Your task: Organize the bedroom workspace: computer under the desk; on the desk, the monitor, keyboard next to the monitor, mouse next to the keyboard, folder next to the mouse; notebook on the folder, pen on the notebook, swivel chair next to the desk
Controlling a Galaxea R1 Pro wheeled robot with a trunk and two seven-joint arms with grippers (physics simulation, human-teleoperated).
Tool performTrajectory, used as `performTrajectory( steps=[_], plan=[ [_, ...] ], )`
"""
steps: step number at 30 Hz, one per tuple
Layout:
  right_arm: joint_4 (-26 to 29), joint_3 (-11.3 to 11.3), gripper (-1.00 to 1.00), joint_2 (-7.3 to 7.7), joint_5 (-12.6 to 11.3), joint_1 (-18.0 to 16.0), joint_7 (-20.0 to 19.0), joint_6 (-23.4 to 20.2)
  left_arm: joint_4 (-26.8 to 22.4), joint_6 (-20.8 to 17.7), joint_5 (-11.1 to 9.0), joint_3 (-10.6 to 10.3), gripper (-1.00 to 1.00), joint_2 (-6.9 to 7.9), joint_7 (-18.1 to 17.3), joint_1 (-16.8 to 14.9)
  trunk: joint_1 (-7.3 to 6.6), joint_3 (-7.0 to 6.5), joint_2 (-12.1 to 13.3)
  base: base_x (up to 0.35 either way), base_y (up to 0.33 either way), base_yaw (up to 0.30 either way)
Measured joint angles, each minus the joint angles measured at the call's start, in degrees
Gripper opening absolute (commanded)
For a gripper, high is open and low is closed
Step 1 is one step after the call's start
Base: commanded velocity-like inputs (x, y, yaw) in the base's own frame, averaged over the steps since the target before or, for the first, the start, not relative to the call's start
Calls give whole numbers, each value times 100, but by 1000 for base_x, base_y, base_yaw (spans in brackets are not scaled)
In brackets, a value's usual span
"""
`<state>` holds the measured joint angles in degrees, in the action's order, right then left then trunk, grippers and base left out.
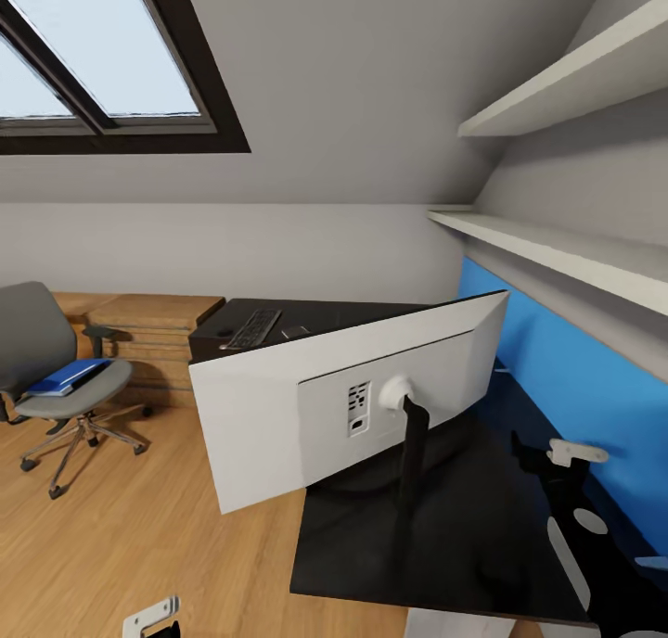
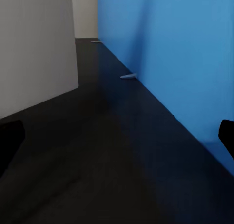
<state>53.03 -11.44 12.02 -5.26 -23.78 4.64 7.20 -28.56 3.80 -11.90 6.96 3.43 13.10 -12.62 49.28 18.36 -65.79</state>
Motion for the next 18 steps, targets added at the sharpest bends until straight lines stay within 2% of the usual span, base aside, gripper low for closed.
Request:
performTrajectory(
  steps=[8, 18],
  plan=[
    [-3, 7, 100, -1, 18, -1, 0, 19, 8, -1, 2, -15, 100, -6, 0, 1, 0, 0, 0, 0, -1, 70],
    [-93, 14, 100, -2, 35, -2, 0, 197, 12, -5, 2, -27, 100, -16, 0, 1, 0, 0, 0, 1, -25, 214]
  ],
)
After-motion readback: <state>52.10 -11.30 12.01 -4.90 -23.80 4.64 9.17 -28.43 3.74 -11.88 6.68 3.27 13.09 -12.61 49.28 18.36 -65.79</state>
